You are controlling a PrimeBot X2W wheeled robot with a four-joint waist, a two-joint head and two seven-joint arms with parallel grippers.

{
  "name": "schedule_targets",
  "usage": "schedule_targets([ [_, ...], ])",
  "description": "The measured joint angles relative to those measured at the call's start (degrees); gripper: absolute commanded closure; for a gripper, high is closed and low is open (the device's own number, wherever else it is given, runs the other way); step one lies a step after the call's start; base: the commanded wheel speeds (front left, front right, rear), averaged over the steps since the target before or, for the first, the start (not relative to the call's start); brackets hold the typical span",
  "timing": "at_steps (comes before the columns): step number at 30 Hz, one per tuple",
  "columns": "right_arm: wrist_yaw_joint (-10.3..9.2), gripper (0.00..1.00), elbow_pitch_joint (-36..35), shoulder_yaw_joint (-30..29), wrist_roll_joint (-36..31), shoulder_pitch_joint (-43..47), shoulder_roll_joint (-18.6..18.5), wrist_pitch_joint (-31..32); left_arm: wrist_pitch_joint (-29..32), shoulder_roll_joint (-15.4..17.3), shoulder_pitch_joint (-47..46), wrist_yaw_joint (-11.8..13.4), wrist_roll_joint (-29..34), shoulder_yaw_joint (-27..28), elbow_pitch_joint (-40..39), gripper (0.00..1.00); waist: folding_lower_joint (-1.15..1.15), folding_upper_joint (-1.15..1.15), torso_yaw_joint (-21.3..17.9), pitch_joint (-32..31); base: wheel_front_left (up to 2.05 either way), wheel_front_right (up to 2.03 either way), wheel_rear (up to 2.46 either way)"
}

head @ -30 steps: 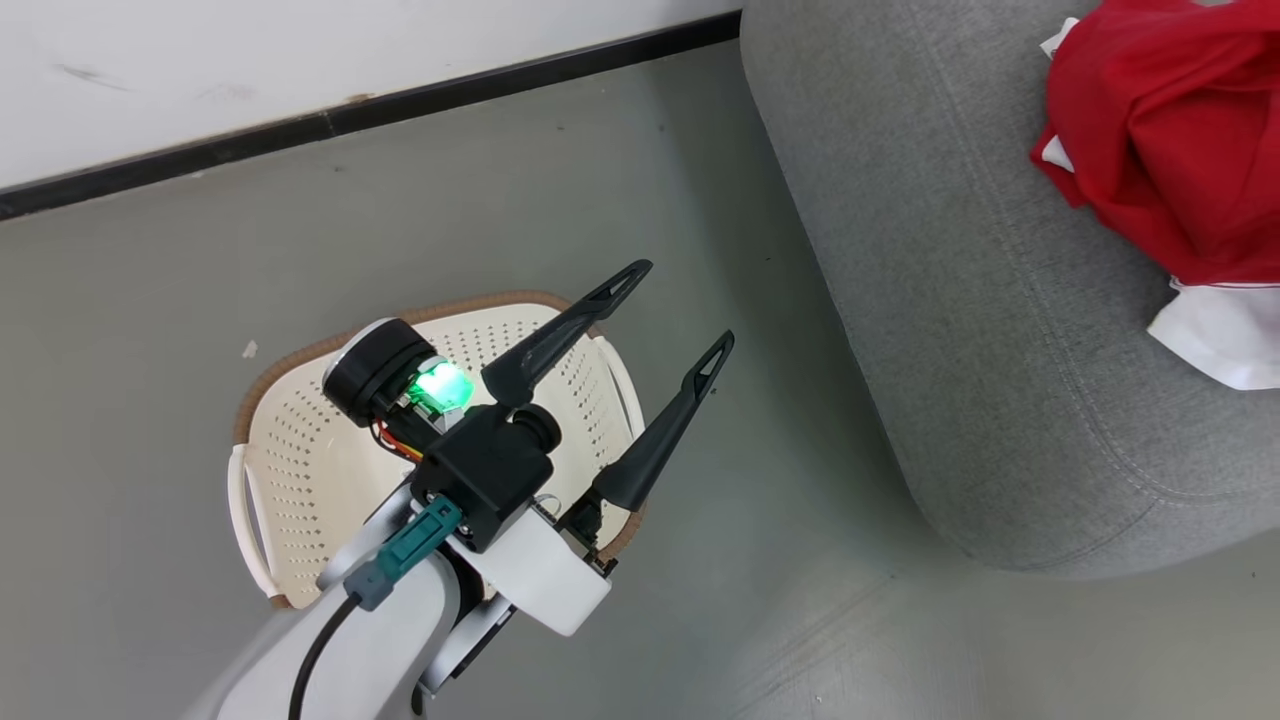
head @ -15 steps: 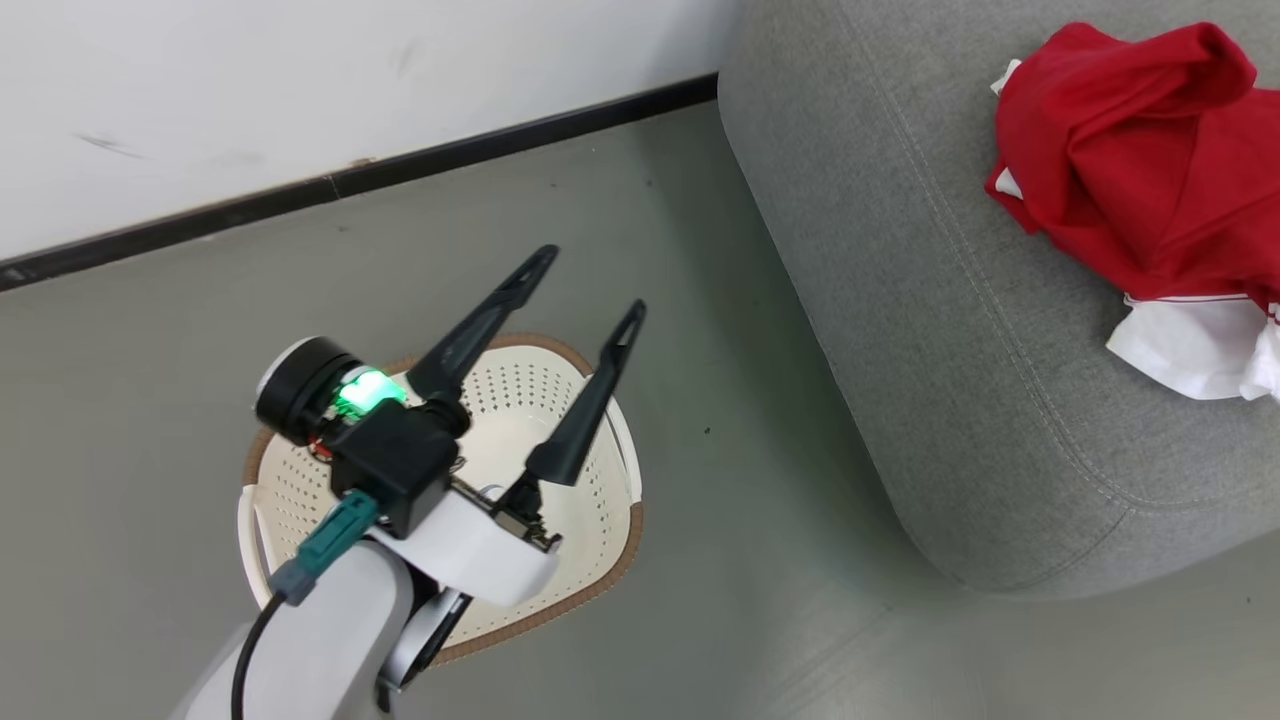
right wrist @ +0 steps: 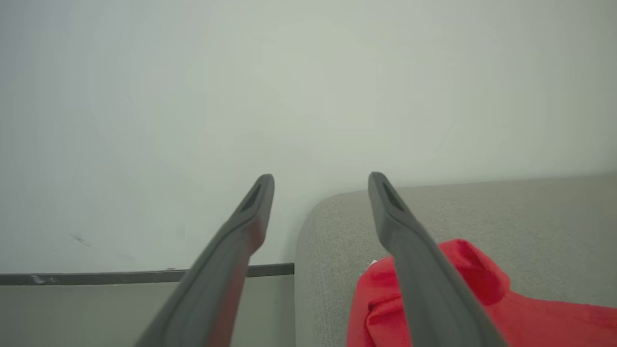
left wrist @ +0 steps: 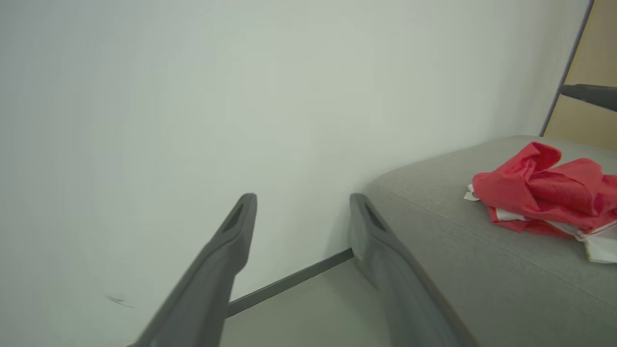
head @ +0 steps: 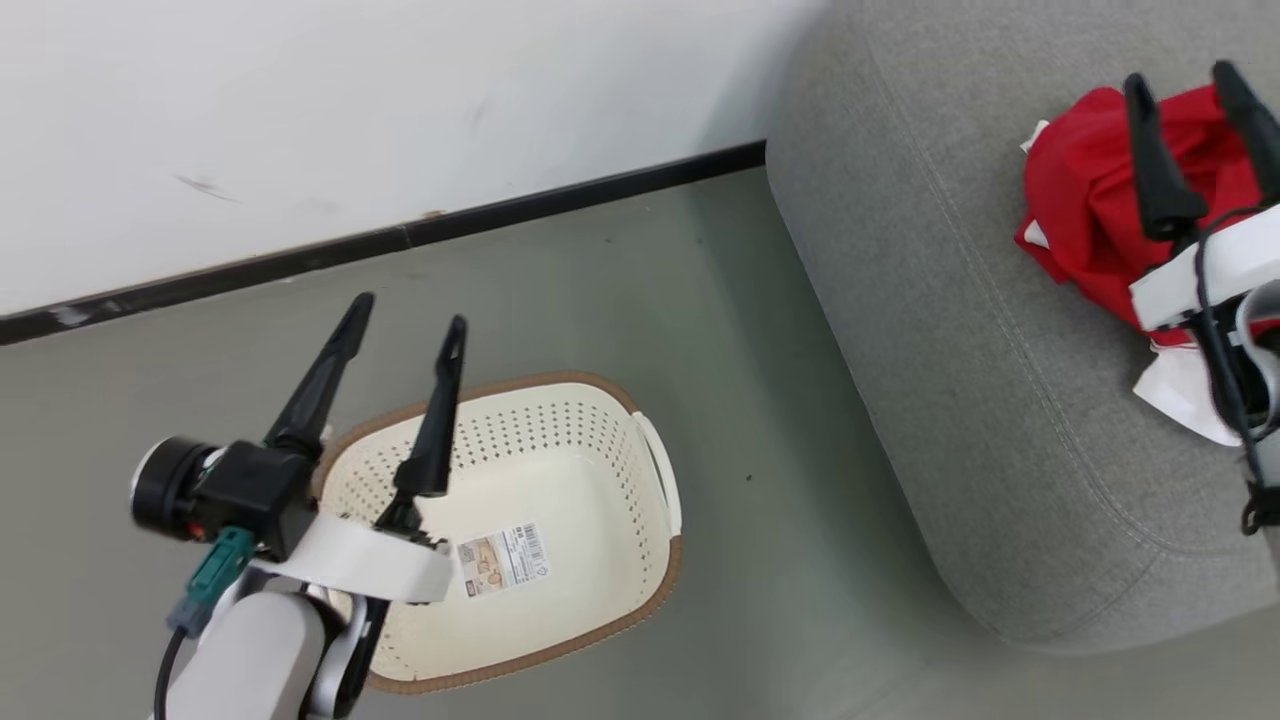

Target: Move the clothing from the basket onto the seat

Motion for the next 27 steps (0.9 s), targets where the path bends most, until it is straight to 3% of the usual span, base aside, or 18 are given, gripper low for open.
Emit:
schedule_targets([
  [12, 0.0, 0.0, -5.84, -1.64, -1.59, 7.37, 3.85, -0.01, -0.87, 0.3, 8.25, 5.14, -1.58, 5.92, 3.33, 0.0, 0.0, 0.0, 4.04, -4.24, 0.0, 0.0, 0.0],
  [27, 0.0, 0.0, -11.45, -4.66, -5.35, 21.82, 9.43, 0.0, -1.35, -1.24, 15.2, 6.82, -3.69, 9.07, 6.56, 0.0, 0.0, 0.0, 8.32, -10.11, 0.0, 0.0, 0.0],
])
